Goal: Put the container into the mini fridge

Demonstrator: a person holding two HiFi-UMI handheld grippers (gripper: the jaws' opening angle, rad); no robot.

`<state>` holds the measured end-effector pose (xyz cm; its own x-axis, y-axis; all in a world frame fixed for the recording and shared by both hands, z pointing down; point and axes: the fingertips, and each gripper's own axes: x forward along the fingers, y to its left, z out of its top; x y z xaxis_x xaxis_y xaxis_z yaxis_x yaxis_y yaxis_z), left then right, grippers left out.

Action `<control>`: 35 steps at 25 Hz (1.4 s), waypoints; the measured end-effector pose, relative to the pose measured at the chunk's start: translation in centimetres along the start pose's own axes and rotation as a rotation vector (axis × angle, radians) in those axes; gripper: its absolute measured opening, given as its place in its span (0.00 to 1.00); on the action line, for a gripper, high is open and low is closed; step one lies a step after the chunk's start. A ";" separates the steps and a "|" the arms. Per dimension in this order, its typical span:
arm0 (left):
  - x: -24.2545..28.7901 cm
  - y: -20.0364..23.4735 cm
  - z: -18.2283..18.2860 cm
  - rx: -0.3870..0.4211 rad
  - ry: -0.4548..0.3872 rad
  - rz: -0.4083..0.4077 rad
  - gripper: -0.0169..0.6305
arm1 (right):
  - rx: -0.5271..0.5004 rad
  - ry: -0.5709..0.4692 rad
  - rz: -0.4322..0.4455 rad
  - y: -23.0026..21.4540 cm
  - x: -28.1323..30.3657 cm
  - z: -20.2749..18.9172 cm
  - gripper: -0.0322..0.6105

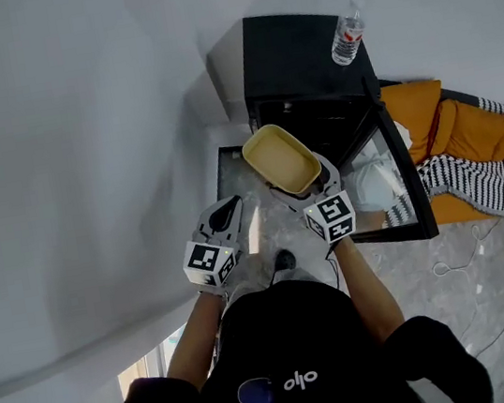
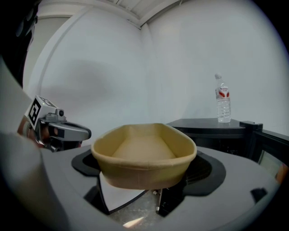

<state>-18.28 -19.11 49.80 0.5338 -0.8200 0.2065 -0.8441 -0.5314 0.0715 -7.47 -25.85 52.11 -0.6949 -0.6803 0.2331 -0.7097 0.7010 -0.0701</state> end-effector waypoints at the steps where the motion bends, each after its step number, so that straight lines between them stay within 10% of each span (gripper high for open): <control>1: 0.5 -0.3 0.1 0.005 0.002 -0.012 0.04 | 0.005 -0.002 -0.014 -0.5 -0.4 -0.1 0.91; 35: 8.6 -6.4 0.4 0.049 0.013 -0.286 0.04 | 0.082 0.020 -0.318 -9.2 -8.5 -3.9 0.91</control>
<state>-8.29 -22.82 50.76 0.7491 -0.6324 0.1974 -0.6554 -0.7509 0.0816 5.39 -25.73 54.53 -0.4356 -0.8573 0.2744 -0.8981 0.4344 -0.0682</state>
